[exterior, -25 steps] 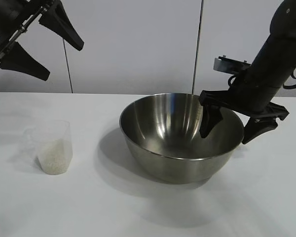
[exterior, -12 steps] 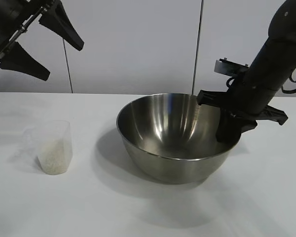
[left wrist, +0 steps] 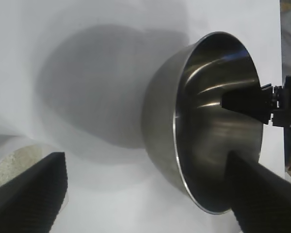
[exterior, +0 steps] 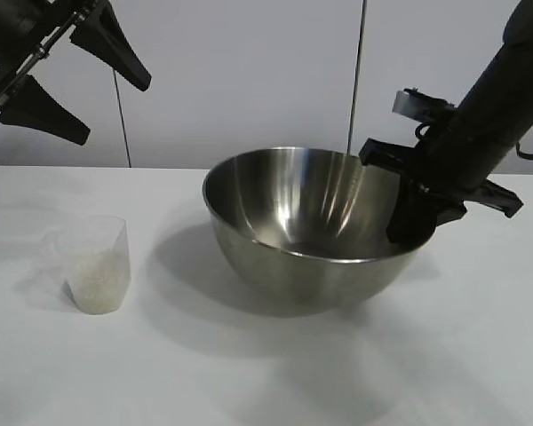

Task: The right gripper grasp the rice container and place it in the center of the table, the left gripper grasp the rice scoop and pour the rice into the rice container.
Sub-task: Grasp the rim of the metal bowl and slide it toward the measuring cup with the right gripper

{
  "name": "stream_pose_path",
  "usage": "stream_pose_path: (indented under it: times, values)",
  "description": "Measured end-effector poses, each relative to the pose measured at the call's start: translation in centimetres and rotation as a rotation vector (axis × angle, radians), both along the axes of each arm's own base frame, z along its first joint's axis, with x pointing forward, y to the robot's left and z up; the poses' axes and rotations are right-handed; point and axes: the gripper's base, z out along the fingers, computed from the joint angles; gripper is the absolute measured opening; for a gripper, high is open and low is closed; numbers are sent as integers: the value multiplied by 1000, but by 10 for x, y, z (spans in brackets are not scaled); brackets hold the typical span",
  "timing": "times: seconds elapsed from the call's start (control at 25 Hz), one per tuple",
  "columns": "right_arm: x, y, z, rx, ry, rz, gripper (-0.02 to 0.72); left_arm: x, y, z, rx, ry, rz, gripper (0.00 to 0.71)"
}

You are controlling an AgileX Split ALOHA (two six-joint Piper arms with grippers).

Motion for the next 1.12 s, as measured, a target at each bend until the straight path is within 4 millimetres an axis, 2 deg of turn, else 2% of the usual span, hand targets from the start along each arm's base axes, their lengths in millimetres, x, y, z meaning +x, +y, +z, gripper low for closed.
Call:
stream_pose_path:
  times: [0.08, 0.28, 0.4, 0.72, 1.0, 1.08, 1.12]
  values:
    - [-3, 7, 4, 14, -2, 21, 11, 0, 0, 0, 0, 0, 0, 630]
    - [-15, 52, 4, -5, -12, 146, 11, 0, 0, 0, 0, 0, 0, 630]
    - [-20, 68, 0, -32, -19, 171, 11, 0, 0, 0, 0, 0, 0, 630]
    - [-16, 68, -27, -86, 28, 171, 11, 0, 0, 0, 0, 0, 0, 630]
    - [-13, 68, -32, -89, 21, 153, 10, 0, 0, 0, 0, 0, 0, 630]
    - [-13, 69, -32, -88, 24, 152, 34, 0, 0, 0, 0, 0, 0, 630]
    - [-13, 69, -31, -86, 28, 152, 74, 0, 0, 0, 0, 0, 0, 630]
